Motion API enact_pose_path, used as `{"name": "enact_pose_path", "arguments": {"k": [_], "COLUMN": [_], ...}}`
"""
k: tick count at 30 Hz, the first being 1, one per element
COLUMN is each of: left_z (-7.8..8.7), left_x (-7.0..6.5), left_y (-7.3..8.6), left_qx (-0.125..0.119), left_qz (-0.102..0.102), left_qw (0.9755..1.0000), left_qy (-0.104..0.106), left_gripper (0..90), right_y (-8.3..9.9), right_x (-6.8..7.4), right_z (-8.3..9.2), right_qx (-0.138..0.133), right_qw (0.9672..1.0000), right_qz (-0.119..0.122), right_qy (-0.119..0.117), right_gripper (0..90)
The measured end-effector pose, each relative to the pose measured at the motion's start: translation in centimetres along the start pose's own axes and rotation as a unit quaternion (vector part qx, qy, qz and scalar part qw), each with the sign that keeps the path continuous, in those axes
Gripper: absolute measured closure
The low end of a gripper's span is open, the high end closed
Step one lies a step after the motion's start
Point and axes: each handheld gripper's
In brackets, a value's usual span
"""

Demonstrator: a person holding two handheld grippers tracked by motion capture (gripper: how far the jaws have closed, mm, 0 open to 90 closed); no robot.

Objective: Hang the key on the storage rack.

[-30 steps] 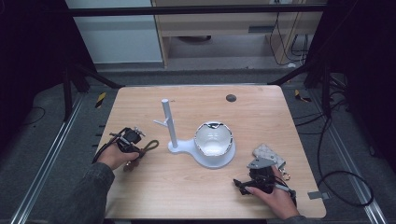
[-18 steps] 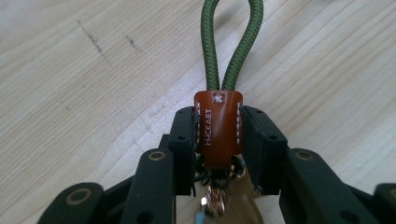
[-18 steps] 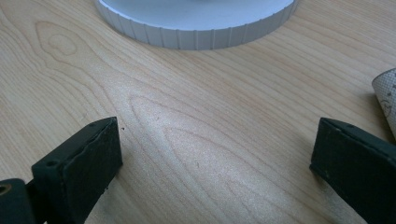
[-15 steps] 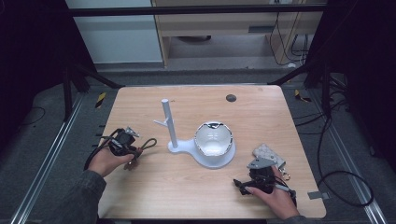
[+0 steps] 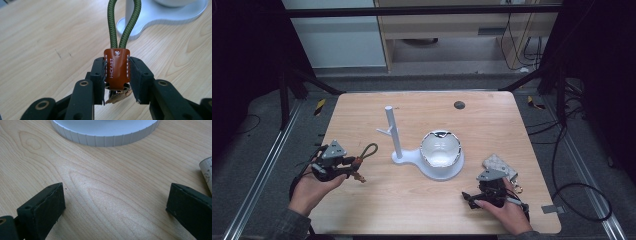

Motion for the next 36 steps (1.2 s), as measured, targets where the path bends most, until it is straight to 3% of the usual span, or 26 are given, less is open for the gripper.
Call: {"name": "enact_pose_path", "arguments": {"k": [6,30,36], "left_z": [0.9,2.2,2.9], "left_x": [-1.4,-4.1,-4.8], "left_y": [0.4,0.1,-0.2], "left_qx": [-0.042,-0.110,-0.134], "left_qz": [-0.008,-0.008,-0.009], "left_qw": [0.9991,0.9939,0.9910], "left_qy": [-0.004,-0.005,-0.001], "left_gripper": [65.7,65.8,65.8], "right_y": [0.0,0.0,0.0], "right_x": [0.0,0.0,0.0], "right_z": [0.0,0.0,0.0], "right_qx": [0.000,0.000,0.000], "right_qw": [1.0000,1.0000,1.0000], "right_qz": [0.000,0.000,0.000], "right_qy": [0.001,0.001,0.000], "right_gripper": [1.8,1.8,1.8]}}
Point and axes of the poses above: each handheld gripper's, and its own axes: z roughly backward along the jaws, y roughly out of its underside, x roughly to its left, and after that the axes turned 15 degrees about x, right-handed
